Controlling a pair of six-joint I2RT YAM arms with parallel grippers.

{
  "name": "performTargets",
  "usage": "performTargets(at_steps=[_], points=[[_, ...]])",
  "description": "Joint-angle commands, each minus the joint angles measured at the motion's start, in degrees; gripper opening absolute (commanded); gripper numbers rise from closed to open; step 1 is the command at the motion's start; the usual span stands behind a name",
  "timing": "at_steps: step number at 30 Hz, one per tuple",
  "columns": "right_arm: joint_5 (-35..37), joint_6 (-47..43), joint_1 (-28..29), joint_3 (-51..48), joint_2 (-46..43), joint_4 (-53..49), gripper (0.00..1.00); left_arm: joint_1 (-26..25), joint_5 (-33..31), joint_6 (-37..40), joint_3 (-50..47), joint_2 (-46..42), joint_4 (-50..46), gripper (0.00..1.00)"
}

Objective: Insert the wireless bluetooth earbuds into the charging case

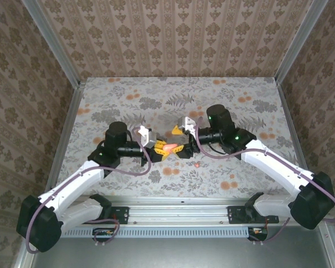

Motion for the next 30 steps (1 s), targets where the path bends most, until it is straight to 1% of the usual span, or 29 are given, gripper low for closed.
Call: performTargets(at_steps=[1,5,9,15,18,21,24,27,28,30], points=[[1.88,1.35,-0.74,2.13,0.95,-0.76,0.74,-0.57,1.99,0.48,0.43,-1.44,1.44,0.05],[2.81,5.79,-3.23,1.58,0.65,4.38,0.72,-0.83,1.98,1.00,0.62,-1.44,0.20,0.04],[2.68,9.42,-5.65,1.68,0.74,8.15,0.72,-1.01,1.70,1.43,0.18,-1.35,-0.47,0.04],[2.34,10.72,-7.08,3.43,1.66,6.29,0.71,-1.20,-0.30,0.67,-0.67,-1.88,0.63,0.04],[2.21,12.57,-7.25,3.52,1.19,5.74,0.70,-1.21,-3.74,-0.92,-2.02,-1.71,2.20,0.03],[4.87,15.25,-7.38,4.87,0.61,1.99,0.71,-1.18,-9.44,-3.32,-3.77,-1.36,3.49,0.03],[9.67,17.76,-7.39,7.46,1.06,-5.81,0.71,-1.01,-15.43,-6.39,-6.01,-1.21,5.69,0.03],[13.64,19.61,-7.40,9.26,2.24,-13.36,0.72,-0.66,-19.90,-9.53,-7.97,-1.26,7.43,0.03],[15.21,21.84,-7.45,9.75,2.64,-15.08,0.71,-0.62,-22.72,-10.58,-8.41,-1.31,7.43,0.03],[18.62,26.49,-7.47,10.75,3.42,-18.30,0.69,-0.40,-26.20,-11.99,-9.07,-1.59,6.62,0.03]])
